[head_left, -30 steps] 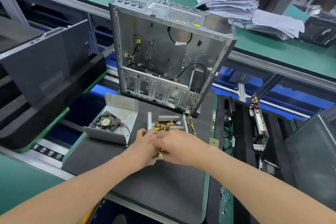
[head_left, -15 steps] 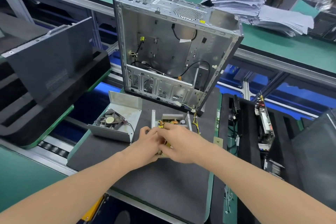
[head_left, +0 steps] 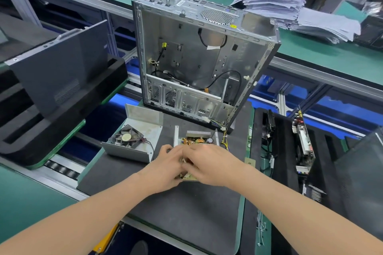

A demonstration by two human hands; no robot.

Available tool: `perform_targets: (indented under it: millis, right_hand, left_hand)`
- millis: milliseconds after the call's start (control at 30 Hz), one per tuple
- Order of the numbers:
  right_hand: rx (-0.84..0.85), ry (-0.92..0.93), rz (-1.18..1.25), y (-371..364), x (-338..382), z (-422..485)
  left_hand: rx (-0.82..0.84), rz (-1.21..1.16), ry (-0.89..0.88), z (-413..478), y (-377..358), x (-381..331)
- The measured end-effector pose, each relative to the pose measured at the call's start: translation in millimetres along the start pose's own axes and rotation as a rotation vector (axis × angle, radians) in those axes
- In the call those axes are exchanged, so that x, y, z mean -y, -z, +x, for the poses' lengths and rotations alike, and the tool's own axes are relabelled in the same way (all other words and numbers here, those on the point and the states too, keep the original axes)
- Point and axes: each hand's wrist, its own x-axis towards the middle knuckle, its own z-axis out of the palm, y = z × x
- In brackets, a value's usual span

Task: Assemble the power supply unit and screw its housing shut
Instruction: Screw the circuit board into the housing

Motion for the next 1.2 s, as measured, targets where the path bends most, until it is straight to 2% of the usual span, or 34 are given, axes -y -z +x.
perform_targets:
  millis: [100, 267, 433, 567, 767, 867, 1033, 1133, 1200]
  right_hand:
    - [0.070, 0.058, 0.096, 4, -7, -4]
    - [0.040, 0.024, 0.108, 4, -5, -1]
    - [0.036, 0.012, 0.151, 7, -5, 0]
    - [0.052, 0.018, 0.164, 8, -7, -2]
    - [0.088, 0.097, 0.209, 13, -13, -4]
    - [0.096, 0.171, 0.172, 13, -12, -4]
    - [0.064, 0.254, -0.015, 12, -5, 1]
    - [0.044, 0.150, -0.061, 8, 5, 6]
    - [-0.012, -0.062, 0.030, 1, 11, 8]
  left_hand:
    - [-0.086, 0.067, 0.034, -8, 2, -8]
    - [-0.152, 0.140, 0.169, -16, -7, -22]
    - [-0.236, 0.193, 0.189, -17, -3, -26]
    - [-0.327, 0.098, 0.269, -27, -19, -40]
    - [-0.353, -0.049, 0.526, -30, -37, -56]
    - [-0.389, -0.057, 0.539, -25, -42, -56]
    - [-0.426, 0.060, 0.487, -26, -53, -49]
    - [-0.445, 0.051, 0.460, -24, -54, -48]
    - [-0.435, 0.025, 0.468, -22, -54, -45]
